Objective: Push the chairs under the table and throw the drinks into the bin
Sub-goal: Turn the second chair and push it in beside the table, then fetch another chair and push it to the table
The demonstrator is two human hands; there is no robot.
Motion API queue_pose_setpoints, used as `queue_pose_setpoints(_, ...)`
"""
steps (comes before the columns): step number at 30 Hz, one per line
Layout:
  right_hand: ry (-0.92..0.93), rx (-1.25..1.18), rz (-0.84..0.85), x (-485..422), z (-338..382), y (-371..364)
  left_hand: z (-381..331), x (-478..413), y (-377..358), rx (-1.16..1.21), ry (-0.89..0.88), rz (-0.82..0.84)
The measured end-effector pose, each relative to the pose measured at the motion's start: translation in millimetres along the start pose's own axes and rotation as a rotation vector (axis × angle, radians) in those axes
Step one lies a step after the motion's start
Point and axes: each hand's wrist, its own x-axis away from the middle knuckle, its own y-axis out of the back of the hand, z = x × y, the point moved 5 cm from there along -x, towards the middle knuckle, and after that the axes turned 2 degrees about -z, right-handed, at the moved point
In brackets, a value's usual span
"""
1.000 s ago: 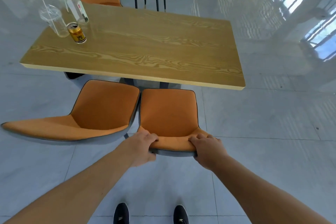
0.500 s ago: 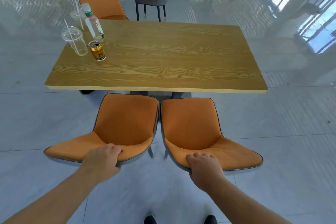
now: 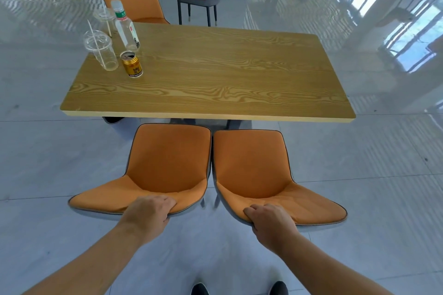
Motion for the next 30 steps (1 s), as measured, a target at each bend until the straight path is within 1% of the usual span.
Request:
queue_pose_setpoints(3, -0.002, -0.007, -0.008, -1.2, 5.4, 0.1, -1.4, 0.3, -1.5, 0.008, 0.013, 0.018)
queue_pose_setpoints(6, 0.002, -0.019, 0.002, -2.2, 6.6, 3.2, -1.3, -2.1, 1.5, -0.005, 0.06, 0.118)
queue_pose_setpoints(9, 0.007, -0.07, 0.076, -2.5, 6.0, 15.7, -5.8, -11.7, 13.1, -0.028, 0.085, 0.238)
queue_pose_setpoints(11, -0.014, -0.136, 0.082, 0.3, 0.9, 38.4, -11.9, -24.0, 33.7, 0.013, 0.116, 0.247)
queue_pose_setpoints(13, -0.057, -0.191, -0.053, 3.8, -12.9, 79.4, -21.3, -43.7, 69.4, 0.024, 0.137, 0.158)
queue_pose_setpoints(16, -0.118, -0.258, -0.347, 18.8, -49.4, 166.2, -50.6, -83.9, 149.6, 0.022, 0.114, 0.013)
queue_pose_setpoints(20, -0.151, -0.199, -0.663, 69.6, -117.6, 299.0, -120.5, -142.3, 286.0, -0.011, 0.031, -0.213)
queue_pose_setpoints(22, -0.178, -0.155, -0.803, 110.5, -157.0, 363.9, -170.3, -162.2, 356.4, 0.003, -0.011, -0.367)
queue_pose_setpoints(25, -0.21, -0.09, -0.973, 187.9, -215.7, 446.9, -260.5, -179.7, 447.0, 0.031, -0.091, -0.555)
queue_pose_setpoints(27, -0.234, -0.027, -1.064, 246.8, -254.5, 488.1, -327.4, -187.5, 493.9, 0.046, -0.153, -0.647)
queue_pose_setpoints(30, -0.276, 0.06, -1.187, 339.4, -313.1, 528.3, -435.1, -196.8, 547.2, 0.045, -0.237, -0.734)
